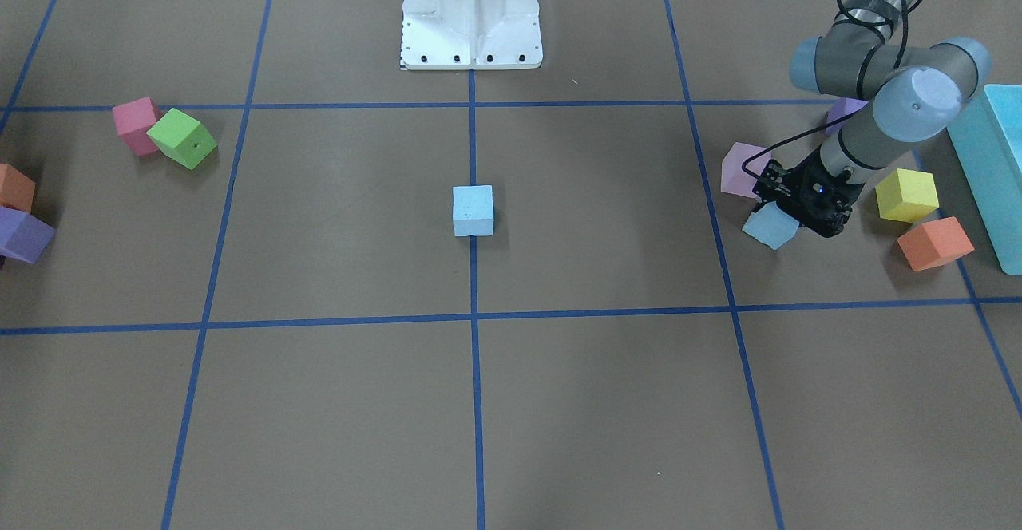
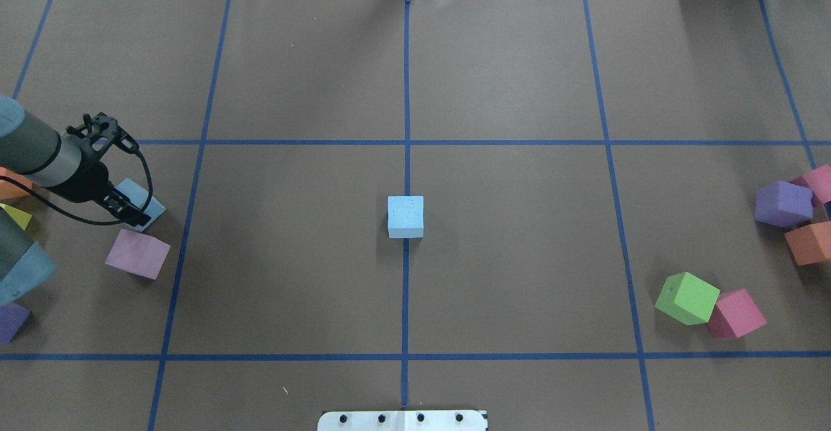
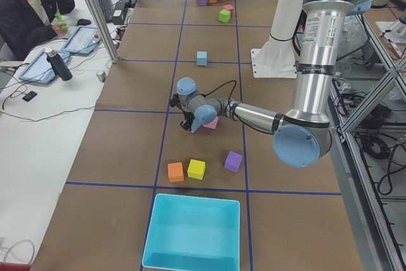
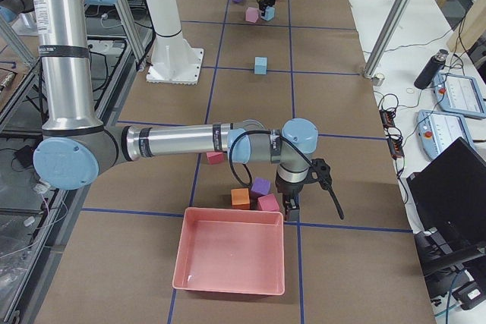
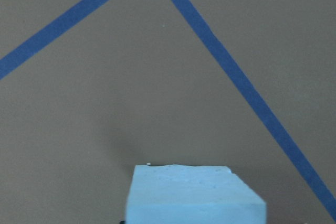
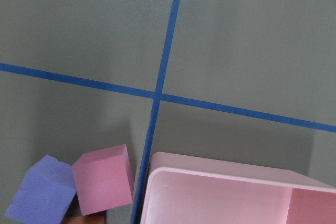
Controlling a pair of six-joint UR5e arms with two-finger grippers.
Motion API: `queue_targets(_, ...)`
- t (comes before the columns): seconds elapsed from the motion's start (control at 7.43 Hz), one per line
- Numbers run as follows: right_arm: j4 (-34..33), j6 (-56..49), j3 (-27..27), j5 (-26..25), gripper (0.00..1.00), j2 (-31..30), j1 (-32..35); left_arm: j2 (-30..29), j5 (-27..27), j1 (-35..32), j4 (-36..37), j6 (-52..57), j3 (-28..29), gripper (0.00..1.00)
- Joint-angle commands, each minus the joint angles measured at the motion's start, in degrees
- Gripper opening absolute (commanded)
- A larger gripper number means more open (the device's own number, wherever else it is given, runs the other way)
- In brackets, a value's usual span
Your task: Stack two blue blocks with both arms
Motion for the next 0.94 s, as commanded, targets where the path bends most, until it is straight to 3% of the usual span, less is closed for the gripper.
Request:
queue_targets(0.0, -0.09, 0.03, 0.0, 0.07, 1.0, 0.0, 0.0, -1.2, 0.8, 0.0, -1.12, -0.31, -0.61, 0.44)
queue_targets(0.27, 0.0, 0.03, -0.27, 0.07, 1.0, 0.0, 0.0, -7.75, 0.8, 0.0, 0.01, -4.4, -0.7, 0.44)
queue_targets(0.81, 0.0, -0.05, -1.67, -1.07, 1.0, 0.0, 0.0, -28.42, 0.89, 1.4, 19.67, -21.62, -0.96, 0.45)
